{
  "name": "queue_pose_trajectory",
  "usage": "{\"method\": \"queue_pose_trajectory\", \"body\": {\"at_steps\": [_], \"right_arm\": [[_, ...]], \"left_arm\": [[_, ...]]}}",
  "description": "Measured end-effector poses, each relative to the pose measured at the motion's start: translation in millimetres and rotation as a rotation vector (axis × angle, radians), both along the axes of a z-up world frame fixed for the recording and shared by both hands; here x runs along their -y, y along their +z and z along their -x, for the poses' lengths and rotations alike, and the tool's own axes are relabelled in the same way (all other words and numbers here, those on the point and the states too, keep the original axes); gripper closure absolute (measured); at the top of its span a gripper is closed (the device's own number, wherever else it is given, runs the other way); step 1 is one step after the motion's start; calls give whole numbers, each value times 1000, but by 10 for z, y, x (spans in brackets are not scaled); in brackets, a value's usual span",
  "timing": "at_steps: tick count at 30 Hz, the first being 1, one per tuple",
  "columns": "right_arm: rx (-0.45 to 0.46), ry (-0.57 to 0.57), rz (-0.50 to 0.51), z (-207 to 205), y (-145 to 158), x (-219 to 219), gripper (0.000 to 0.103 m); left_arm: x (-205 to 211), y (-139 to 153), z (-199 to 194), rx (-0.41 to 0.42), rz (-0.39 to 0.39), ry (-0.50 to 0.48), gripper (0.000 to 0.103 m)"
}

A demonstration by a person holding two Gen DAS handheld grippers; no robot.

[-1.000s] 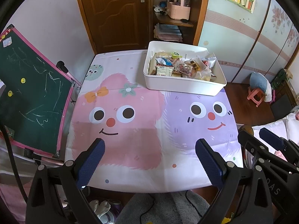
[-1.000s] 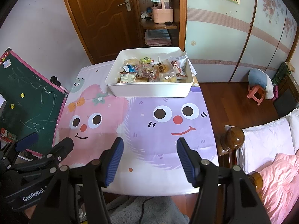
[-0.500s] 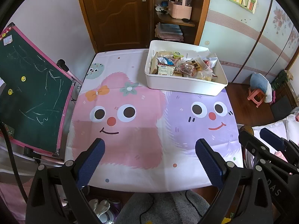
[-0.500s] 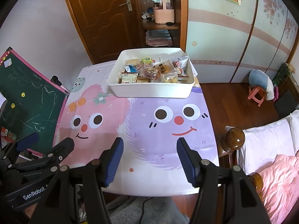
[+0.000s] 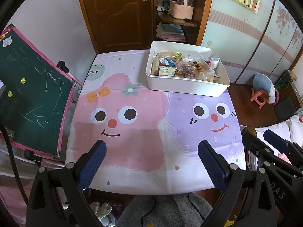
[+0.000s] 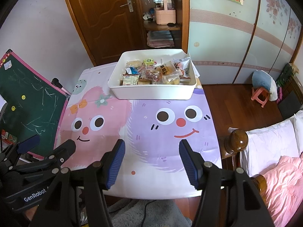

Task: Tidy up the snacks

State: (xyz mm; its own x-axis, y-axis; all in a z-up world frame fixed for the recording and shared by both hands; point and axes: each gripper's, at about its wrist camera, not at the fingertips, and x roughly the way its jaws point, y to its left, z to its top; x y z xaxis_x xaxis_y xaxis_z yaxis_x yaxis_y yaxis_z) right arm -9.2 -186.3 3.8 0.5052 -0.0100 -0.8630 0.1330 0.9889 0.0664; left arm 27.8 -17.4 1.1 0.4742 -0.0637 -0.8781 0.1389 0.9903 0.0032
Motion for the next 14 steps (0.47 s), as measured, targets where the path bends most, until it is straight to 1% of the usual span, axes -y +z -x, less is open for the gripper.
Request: {"method": "queue_pose_trajectory", "body": {"at_steps": [14], "right_arm": [[2,2,-1,-8,7,-22,43]], "left_arm": [[-14,6,-7,-1,1,-3,6]]}}
